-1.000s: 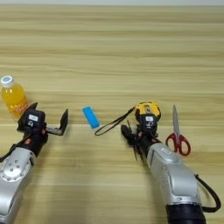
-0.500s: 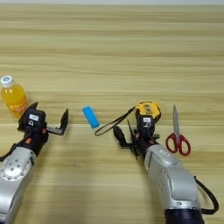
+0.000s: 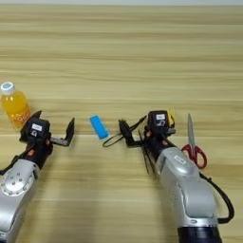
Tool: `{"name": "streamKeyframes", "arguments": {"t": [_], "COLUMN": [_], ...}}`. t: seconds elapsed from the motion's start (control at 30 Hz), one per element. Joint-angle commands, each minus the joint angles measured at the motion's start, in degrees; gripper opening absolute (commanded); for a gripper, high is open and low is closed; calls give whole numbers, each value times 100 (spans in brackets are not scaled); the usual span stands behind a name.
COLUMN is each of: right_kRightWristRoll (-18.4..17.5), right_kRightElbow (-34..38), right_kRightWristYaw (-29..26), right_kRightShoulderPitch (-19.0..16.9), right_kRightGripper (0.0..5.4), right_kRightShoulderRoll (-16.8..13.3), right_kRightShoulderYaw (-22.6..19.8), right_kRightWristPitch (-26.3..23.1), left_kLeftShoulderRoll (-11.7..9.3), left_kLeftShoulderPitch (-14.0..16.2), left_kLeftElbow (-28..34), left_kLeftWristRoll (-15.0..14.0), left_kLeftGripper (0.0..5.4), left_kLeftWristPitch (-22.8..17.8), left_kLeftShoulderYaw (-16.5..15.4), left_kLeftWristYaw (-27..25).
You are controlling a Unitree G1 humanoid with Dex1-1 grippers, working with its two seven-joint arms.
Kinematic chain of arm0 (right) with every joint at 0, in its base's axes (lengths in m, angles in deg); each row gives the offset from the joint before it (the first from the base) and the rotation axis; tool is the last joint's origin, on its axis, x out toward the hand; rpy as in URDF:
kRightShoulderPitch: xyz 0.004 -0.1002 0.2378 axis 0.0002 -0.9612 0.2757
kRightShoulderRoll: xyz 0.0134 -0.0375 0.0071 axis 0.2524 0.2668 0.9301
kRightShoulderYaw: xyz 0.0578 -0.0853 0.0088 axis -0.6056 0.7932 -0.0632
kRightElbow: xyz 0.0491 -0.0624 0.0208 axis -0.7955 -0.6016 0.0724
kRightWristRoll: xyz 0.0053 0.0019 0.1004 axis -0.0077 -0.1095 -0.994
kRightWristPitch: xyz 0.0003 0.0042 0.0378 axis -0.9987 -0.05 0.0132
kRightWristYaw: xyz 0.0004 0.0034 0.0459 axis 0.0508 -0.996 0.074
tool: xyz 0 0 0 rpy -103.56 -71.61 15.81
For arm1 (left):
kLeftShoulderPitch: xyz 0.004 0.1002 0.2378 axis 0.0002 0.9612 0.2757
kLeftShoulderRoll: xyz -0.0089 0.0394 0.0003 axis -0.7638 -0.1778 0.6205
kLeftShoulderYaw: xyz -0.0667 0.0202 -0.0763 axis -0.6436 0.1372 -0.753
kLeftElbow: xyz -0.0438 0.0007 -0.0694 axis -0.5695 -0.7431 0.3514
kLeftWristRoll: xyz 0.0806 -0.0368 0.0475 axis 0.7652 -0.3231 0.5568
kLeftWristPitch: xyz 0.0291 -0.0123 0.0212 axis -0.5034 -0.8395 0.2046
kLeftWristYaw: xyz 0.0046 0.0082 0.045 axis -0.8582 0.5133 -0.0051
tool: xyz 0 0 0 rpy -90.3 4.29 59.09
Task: Move the objects on the table
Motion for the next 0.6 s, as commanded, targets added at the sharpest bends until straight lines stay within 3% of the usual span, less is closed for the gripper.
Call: {"name": "streamKeyframes", "arguments": {"t": [0.03, 0.3, 0.6], "right_kRightWristRoll": [315, 944, 831], "right_kRightElbow": [-163, -872, -1803], "right_kRightWristYaw": [186, 589, 556], "right_kRightShoulderPitch": [214, 460, 736], "right_kRightGripper": [537, 537, 537], "right_kRightShoulderRoll": [-103, -255, -285], "right_kRightShoulderYaw": [-59, -193, -458], "right_kRightWristPitch": [384, 1241, 1578], "left_kLeftShoulderRoll": [24, 35, 52], "left_kLeftShoulderPitch": [-52, -44, -33], "left_kLeftElbow": [-42, -29, -10], "left_kLeftWristRoll": [68, 72, 77], "left_kLeftGripper": [540, 540, 540], "left_kLeftWristPitch": [18, 18, 29], "left_kLeftShoulderYaw": [10, 14, 4], "left_kLeftWristYaw": [-2, 11, 48]}}
